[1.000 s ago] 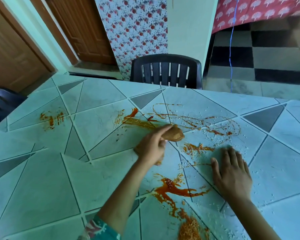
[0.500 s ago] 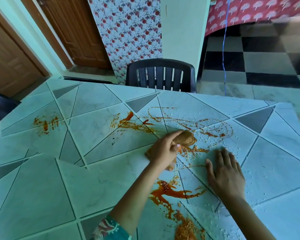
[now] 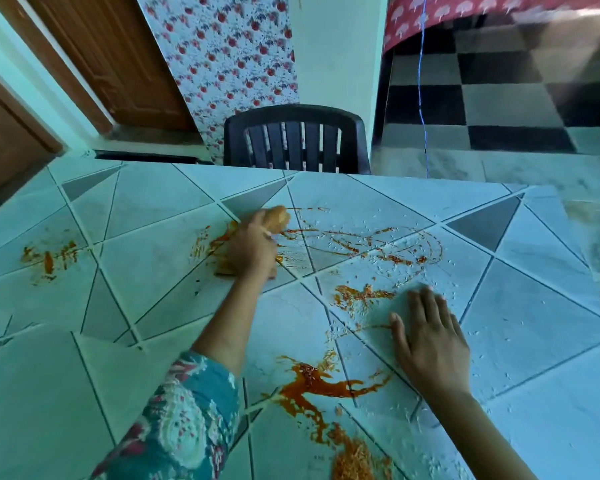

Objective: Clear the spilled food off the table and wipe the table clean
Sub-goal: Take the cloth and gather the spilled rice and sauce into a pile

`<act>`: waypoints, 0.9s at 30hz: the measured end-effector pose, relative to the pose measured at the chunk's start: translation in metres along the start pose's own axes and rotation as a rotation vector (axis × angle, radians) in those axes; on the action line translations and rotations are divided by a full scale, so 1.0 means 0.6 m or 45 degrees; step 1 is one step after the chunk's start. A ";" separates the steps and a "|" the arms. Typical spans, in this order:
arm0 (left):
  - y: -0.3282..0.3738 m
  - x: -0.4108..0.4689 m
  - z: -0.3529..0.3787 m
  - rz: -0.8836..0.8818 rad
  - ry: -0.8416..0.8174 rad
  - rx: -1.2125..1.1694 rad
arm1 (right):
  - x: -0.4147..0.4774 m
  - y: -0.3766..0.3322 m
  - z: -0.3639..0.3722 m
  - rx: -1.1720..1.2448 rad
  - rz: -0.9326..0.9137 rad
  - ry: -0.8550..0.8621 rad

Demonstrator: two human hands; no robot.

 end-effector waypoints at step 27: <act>0.161 -0.153 0.113 0.657 -0.521 -0.239 | 0.010 0.004 -0.014 0.028 0.001 -0.057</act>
Point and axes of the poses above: each hand's wrist, its own x-axis towards the middle knuckle, its own z-axis out of the palm, y = z × x, the point moved 8 cm from there along x, towards the middle knuckle, and after that the axes turned 14 degrees about -x, right-handed, at the moved point
